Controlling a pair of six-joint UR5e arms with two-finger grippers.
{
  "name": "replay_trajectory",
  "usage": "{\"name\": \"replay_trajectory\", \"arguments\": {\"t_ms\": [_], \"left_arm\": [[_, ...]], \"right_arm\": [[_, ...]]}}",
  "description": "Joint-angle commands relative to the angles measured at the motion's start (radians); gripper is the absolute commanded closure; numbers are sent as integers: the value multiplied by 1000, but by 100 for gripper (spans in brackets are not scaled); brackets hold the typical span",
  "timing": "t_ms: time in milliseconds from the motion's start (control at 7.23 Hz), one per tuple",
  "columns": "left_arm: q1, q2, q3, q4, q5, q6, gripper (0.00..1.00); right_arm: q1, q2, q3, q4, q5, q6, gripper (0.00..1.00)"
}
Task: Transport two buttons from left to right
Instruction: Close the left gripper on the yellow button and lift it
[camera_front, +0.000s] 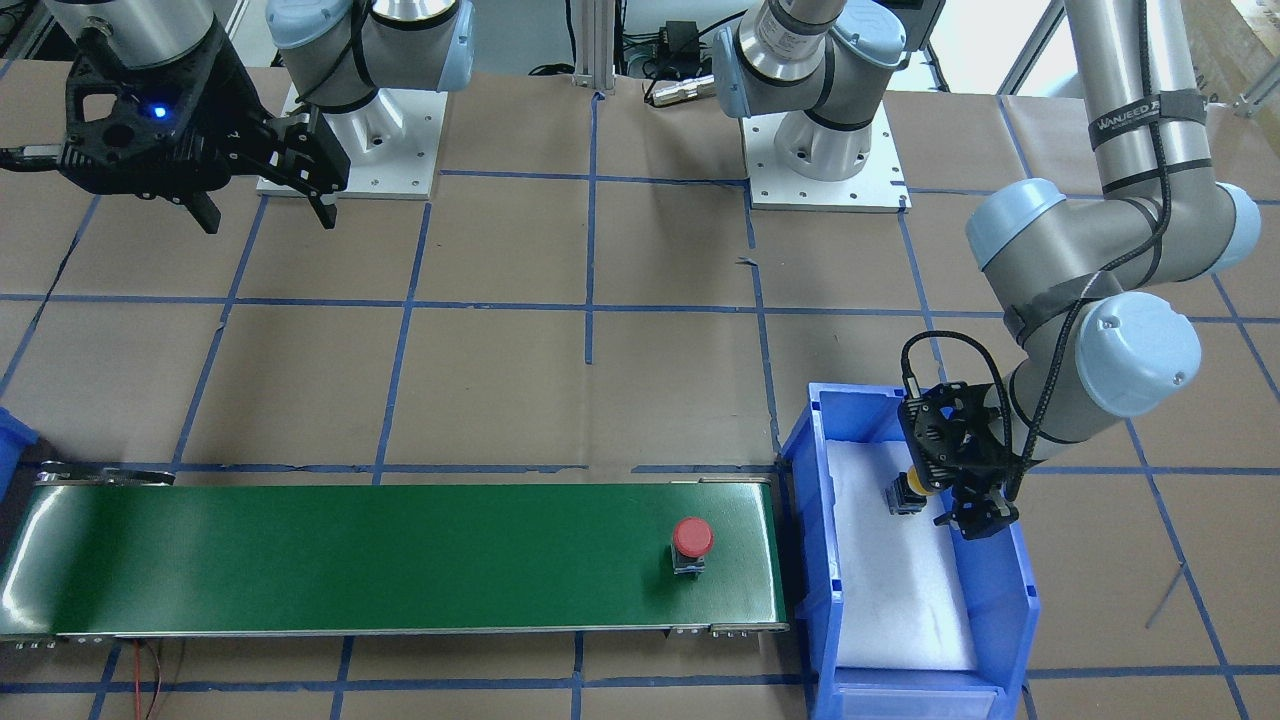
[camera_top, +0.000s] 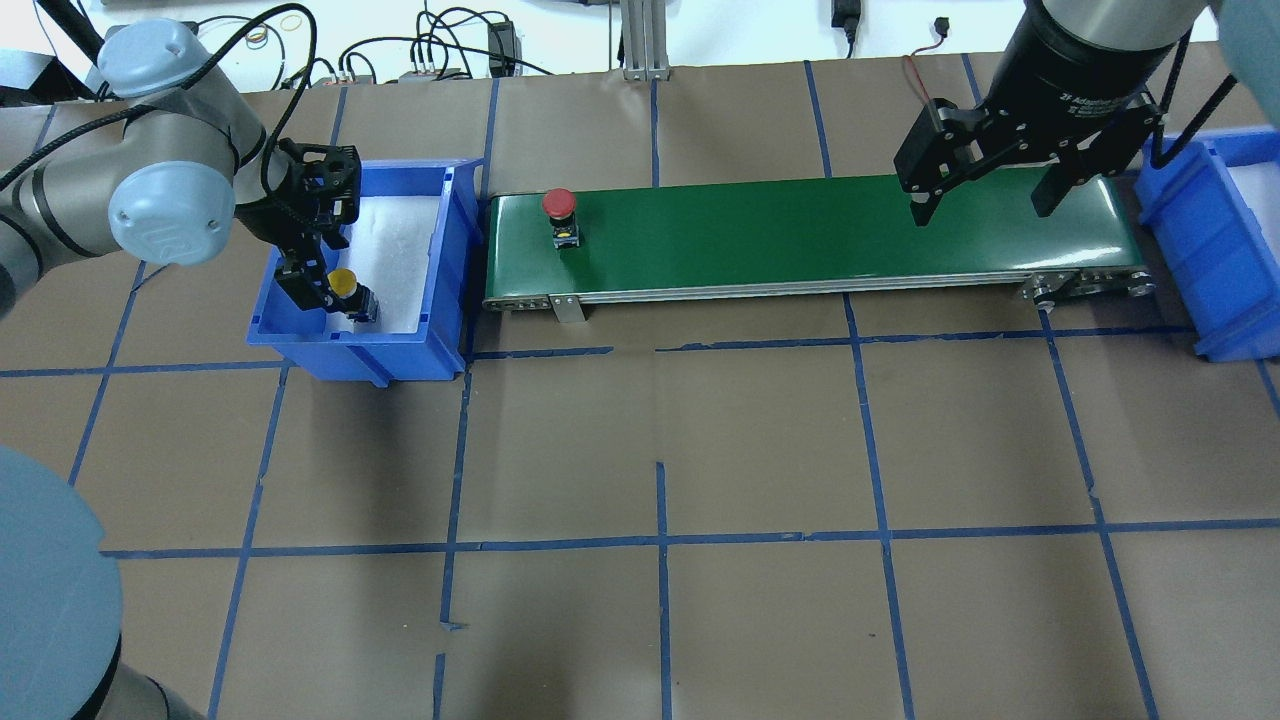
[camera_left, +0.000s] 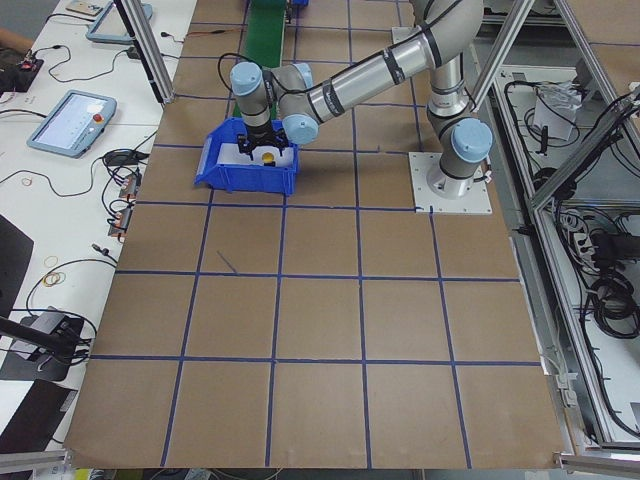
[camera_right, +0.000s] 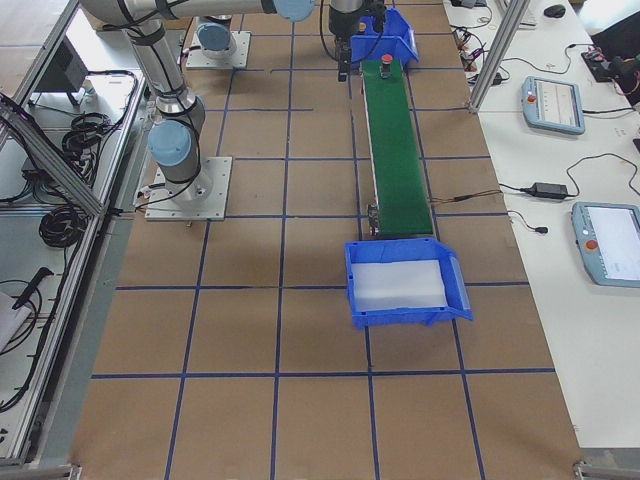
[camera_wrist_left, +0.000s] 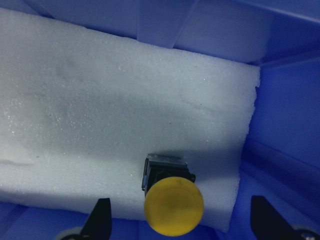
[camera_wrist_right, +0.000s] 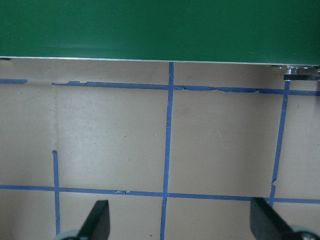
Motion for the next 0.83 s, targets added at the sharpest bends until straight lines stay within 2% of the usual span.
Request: {"name": "replay_trajectory", "arguments": {"t_ms": [0, 277, 415, 692], "left_arm": [[0, -11, -9, 19, 3, 14, 14], [0, -9, -26, 19, 4, 12, 44], [0, -8, -25, 19, 6, 14, 56], [-5, 6, -22, 27, 4, 17, 64]], "right_arm": [[-18, 0, -3, 5, 1, -9, 0], [-15, -8, -16, 11, -11, -14, 0], [-17, -10, -16, 11, -13, -12, 0], [5, -11, -9, 15, 0, -36, 0]]}}
